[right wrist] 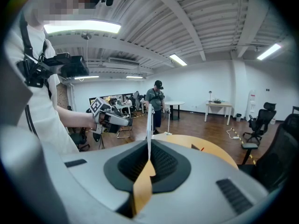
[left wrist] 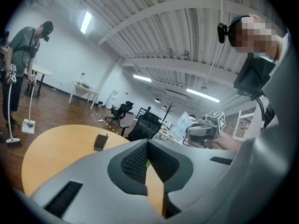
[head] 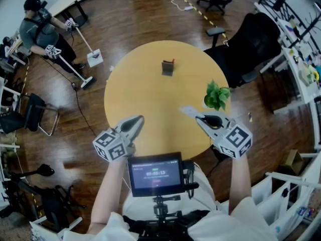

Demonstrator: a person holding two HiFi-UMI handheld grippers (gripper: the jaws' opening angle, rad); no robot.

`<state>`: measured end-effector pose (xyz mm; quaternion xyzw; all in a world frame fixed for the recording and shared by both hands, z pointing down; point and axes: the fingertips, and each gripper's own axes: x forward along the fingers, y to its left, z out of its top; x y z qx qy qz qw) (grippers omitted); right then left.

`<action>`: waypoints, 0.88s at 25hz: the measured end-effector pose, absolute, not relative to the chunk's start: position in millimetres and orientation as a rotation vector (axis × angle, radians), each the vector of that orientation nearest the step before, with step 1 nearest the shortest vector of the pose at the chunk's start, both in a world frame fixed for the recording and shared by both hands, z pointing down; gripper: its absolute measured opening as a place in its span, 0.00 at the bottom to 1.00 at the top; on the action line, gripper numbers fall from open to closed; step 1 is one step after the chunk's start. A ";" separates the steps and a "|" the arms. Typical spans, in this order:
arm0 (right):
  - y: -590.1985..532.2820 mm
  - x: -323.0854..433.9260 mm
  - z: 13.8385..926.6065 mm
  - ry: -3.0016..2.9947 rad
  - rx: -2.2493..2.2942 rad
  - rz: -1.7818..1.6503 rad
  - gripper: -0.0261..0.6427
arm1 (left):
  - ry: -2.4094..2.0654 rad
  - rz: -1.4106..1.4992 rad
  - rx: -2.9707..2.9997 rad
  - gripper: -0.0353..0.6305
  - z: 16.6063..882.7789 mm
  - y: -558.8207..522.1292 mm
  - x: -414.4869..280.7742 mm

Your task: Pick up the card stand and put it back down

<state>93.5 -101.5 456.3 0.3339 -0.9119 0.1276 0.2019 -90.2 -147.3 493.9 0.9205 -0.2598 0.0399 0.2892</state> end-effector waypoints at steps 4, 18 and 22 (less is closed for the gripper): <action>-101.9 96.6 458.2 -2.545 0.934 0.352 0.07 | -0.692 0.107 2.456 0.05 494.4 -149.2 -88.3; -107.1 98.8 472.5 -2.529 0.926 0.375 0.07 | -0.714 0.145 2.437 0.05 507.4 -151.6 -90.9; -111.2 101.0 478.5 -2.521 0.924 0.390 0.07 | -0.718 0.158 2.434 0.05 510.0 -154.8 -89.9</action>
